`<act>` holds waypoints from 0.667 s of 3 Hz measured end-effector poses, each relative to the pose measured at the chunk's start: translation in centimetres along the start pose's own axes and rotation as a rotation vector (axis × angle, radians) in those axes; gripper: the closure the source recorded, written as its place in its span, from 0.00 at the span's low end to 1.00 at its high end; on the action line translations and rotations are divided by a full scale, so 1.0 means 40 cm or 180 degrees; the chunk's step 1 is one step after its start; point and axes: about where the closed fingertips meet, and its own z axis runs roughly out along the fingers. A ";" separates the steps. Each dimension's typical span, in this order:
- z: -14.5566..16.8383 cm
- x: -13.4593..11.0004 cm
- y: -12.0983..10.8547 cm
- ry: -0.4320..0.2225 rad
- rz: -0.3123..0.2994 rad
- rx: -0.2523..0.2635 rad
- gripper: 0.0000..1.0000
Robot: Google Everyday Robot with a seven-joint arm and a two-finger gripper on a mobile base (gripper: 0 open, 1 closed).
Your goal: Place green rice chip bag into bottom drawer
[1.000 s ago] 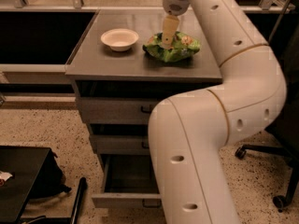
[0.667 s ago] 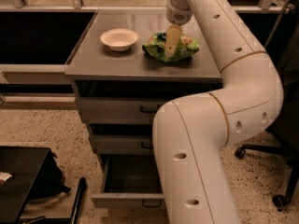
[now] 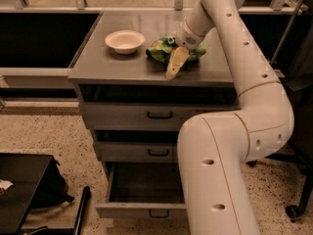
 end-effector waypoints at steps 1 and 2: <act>-0.005 -0.003 0.001 0.0000 0.0000 0.0000 0.00; -0.006 0.002 0.007 -0.0060 0.0028 -0.0049 0.00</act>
Offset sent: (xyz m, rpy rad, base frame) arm 0.0764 -0.0209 0.0384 0.1878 0.1371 0.0978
